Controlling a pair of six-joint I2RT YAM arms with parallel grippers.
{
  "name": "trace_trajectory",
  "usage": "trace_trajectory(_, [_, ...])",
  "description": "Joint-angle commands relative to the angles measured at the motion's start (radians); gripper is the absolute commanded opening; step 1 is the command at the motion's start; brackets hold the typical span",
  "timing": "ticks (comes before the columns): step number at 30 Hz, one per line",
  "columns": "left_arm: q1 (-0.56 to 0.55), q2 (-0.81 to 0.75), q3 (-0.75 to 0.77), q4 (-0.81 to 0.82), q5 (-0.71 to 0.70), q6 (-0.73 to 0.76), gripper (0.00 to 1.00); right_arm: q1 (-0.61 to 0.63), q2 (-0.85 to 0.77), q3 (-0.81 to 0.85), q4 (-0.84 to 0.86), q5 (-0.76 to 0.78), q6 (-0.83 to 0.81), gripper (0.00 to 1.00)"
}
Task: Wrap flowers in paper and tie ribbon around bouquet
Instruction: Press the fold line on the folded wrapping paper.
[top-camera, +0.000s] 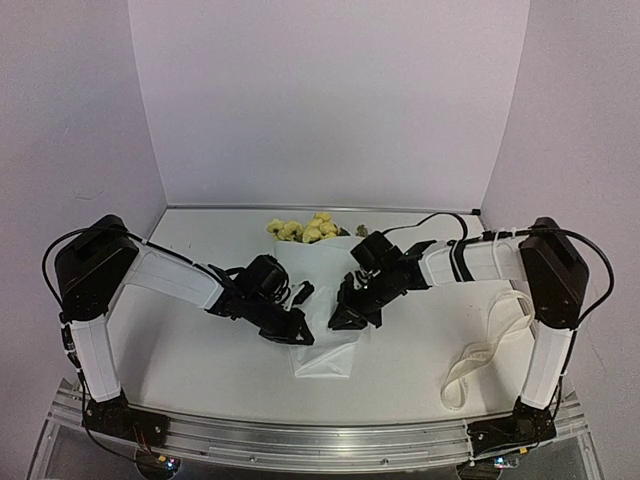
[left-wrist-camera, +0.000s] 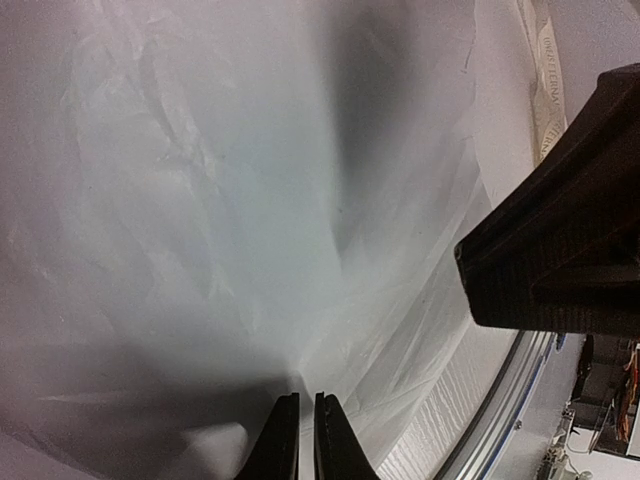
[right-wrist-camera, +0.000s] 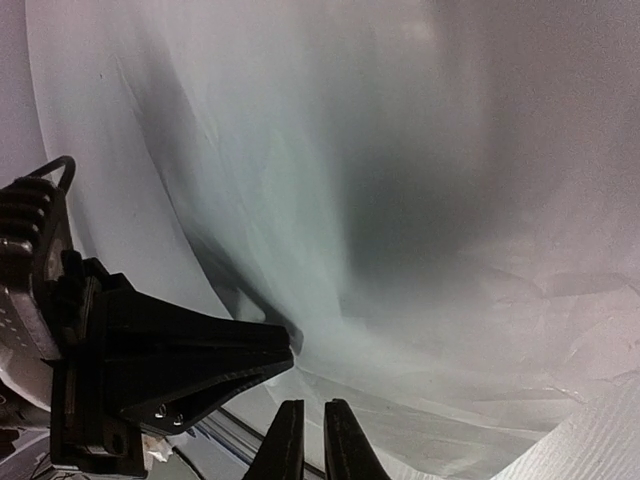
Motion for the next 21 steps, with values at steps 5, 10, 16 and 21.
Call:
trace_trajectory(5, [0.0, -0.046, 0.013, 0.018, 0.006, 0.01, 0.08, 0.048, 0.008, -0.096, 0.123, -0.013, 0.094, 0.06])
trace_trajectory(10, [0.0, -0.048, 0.012, 0.016, 0.005, 0.011, 0.08, 0.061, 0.002, -0.141, 0.147, 0.003, 0.107, 0.06])
trace_trajectory(16, [-0.001, -0.075, -0.007, 0.008, 0.025, 0.014, 0.09, 0.061, 0.008, -0.162, 0.149, 0.025, 0.09, 0.06])
trace_trajectory(21, [-0.014, -0.124, -0.056, 0.004, 0.054, 0.017, 0.1, 0.061, 0.04, -0.155, 0.149, 0.035, 0.087, 0.05])
